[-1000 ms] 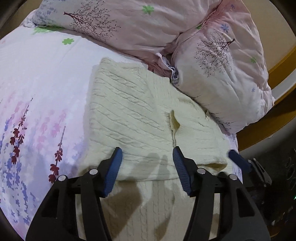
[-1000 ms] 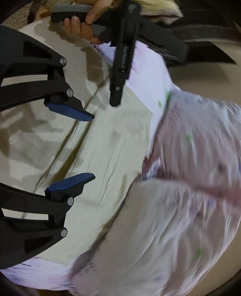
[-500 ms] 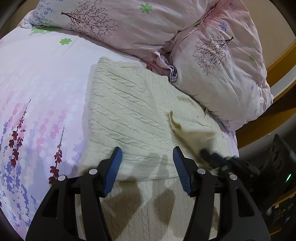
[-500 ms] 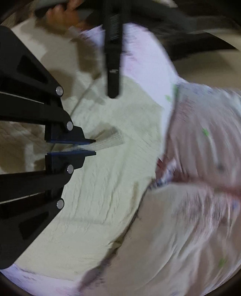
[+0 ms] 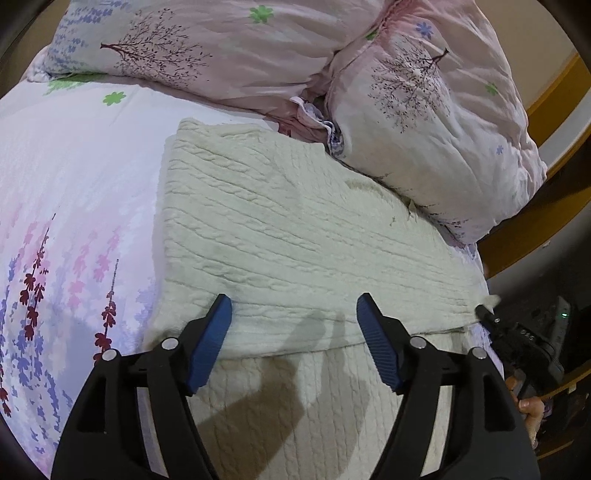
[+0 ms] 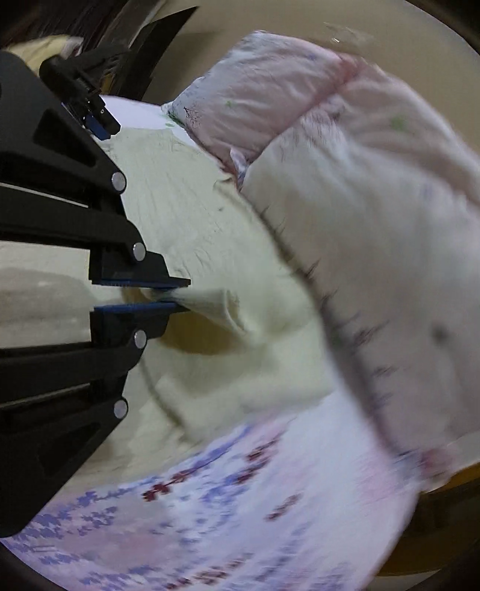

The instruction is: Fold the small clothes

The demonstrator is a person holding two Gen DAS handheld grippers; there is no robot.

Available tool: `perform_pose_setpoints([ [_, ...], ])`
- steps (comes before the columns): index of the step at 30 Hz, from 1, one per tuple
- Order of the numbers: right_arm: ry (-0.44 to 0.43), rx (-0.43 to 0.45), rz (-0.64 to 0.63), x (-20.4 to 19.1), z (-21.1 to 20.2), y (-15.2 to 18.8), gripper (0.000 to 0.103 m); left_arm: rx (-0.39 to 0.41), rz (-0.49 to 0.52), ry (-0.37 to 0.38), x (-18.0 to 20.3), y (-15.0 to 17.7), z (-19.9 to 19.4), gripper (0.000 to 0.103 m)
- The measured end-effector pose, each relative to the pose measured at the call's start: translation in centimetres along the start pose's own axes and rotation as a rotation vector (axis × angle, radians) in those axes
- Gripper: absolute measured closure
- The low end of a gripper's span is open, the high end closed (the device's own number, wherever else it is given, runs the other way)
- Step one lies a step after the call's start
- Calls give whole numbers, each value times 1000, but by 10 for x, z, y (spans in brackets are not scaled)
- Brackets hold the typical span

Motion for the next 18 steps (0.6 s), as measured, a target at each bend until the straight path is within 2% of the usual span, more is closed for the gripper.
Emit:
perform_pose_setpoints([
  [1,-2,-6,20,5,1,0,88,-1,4,-1,1,0,0,29],
  [4,-27,-25,69,17,3,-5,70,-3,12,-3,2,1,1,26],
  [9,-27,-27,106,24,9,-12,68,-8,21,-6,3,2,2,23],
  [10,-20,-26,105,25,12,-15,73,-9,21,-5,3,1,2,22],
  [11,-9,-23,96,28,12,-16,96,-11,22,-6,4,1,2,22],
  [13,15,-7,55,25,11,-17,97,-12,26,-10,4,1,3,22],
  [16,48,89,-36,11,-9,-13,98,-12,35,-11,5,2,3,21],
  [18,93,99,-68,9,-13,-11,98,-13,40,-14,6,2,4,21],
])
Point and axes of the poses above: each gripper's, at about its wrist camera, not at the fingertips, and z roughly the way its jaws point, x to its right, y to its underside, the point moved 1 cm from there along z, roughly the way its jaws point
